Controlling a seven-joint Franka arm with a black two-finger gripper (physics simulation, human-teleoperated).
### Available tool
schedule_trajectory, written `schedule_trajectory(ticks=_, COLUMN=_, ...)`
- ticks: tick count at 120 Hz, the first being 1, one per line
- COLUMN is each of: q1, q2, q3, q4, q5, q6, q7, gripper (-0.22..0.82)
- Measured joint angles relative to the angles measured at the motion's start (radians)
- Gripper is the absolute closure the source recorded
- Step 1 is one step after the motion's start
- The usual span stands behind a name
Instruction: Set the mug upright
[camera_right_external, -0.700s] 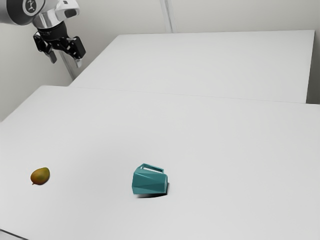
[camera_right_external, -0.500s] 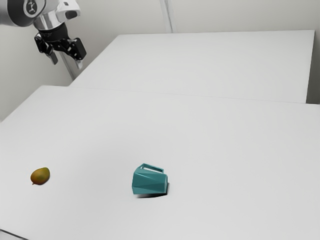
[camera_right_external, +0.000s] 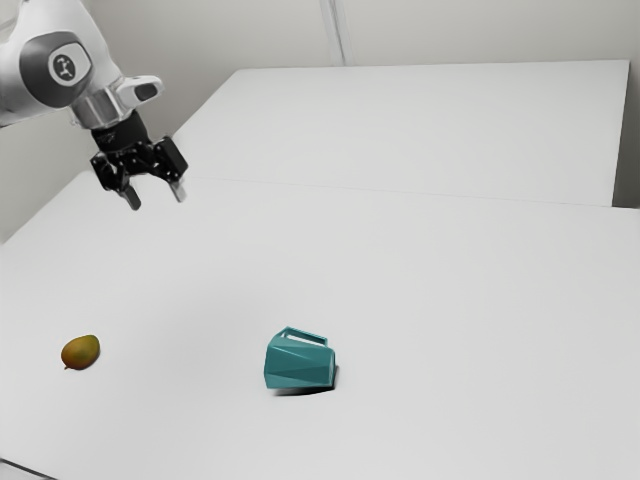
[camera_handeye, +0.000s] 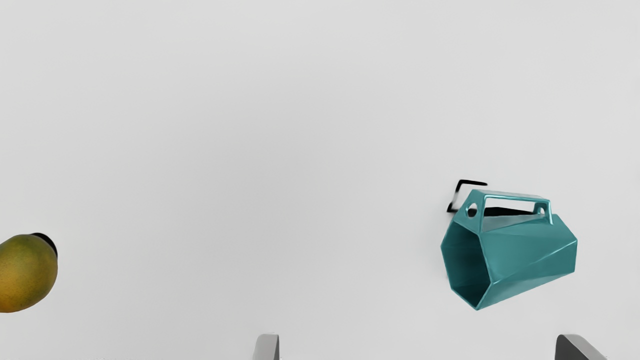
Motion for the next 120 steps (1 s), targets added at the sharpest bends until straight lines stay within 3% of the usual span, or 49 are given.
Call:
schedule_trajectory(ticks=45, q1=0.003, q2=0.062, q3=0.011, q4=-0.308, q5=-0.369, q6=0.099, q7=-0.026, gripper=0.0)
schedule_trajectory(ticks=120, q1=-0.001, q2=0.262, q3=-0.013, q4=-0.409, q5=-0.711, q6=0.145, q7=-0.043, gripper=0.0)
